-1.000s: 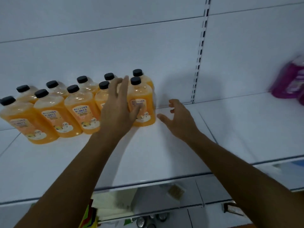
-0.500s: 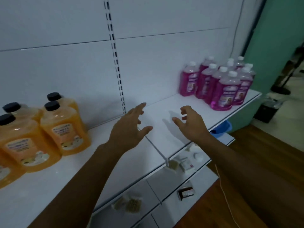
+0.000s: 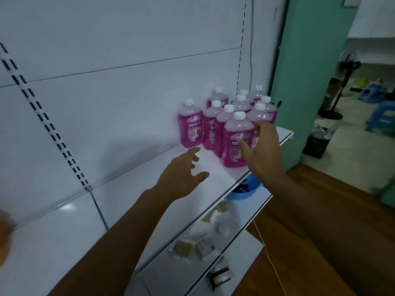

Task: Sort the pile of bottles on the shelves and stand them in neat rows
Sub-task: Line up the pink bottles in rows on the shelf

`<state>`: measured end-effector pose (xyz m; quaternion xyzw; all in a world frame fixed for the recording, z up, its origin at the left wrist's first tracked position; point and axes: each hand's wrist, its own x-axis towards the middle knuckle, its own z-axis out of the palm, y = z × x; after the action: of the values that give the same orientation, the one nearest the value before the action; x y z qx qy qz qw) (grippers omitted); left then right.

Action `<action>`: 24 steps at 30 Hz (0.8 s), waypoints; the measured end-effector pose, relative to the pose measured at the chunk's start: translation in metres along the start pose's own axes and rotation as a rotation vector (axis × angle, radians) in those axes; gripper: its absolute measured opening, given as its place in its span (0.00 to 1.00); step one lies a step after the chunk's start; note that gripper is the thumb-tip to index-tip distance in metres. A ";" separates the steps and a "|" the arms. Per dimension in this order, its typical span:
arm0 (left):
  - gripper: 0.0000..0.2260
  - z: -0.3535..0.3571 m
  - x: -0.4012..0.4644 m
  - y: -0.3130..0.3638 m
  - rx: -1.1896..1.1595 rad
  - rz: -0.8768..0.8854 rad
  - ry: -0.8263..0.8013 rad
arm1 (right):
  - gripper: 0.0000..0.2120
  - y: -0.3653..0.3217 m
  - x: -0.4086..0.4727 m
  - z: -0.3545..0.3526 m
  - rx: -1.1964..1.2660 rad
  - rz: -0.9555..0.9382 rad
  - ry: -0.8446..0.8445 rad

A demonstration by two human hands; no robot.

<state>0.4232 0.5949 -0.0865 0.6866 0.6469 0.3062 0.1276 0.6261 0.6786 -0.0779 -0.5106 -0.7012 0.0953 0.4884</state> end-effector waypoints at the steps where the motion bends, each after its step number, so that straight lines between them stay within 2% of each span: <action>1: 0.31 0.011 0.013 0.005 -0.029 -0.029 -0.006 | 0.29 0.007 0.012 -0.003 0.022 -0.012 -0.021; 6: 0.26 0.057 0.065 0.017 -0.219 -0.167 0.003 | 0.40 0.034 0.062 -0.004 0.083 -0.124 -0.293; 10: 0.22 0.085 0.084 0.015 -0.288 -0.222 -0.017 | 0.38 0.046 0.082 0.006 0.095 -0.175 -0.481; 13: 0.23 0.098 0.091 0.013 -0.265 -0.232 0.004 | 0.35 0.049 0.086 0.009 0.116 -0.221 -0.509; 17: 0.20 0.102 0.097 0.011 -0.304 -0.268 0.060 | 0.34 0.049 0.084 0.007 0.157 -0.253 -0.490; 24: 0.27 0.073 0.078 -0.021 -0.299 -0.231 -0.009 | 0.33 0.016 0.073 0.014 0.223 -0.340 -0.538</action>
<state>0.4471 0.6890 -0.1351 0.5824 0.6682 0.3792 0.2656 0.6247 0.7506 -0.0520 -0.2862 -0.8654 0.2197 0.3477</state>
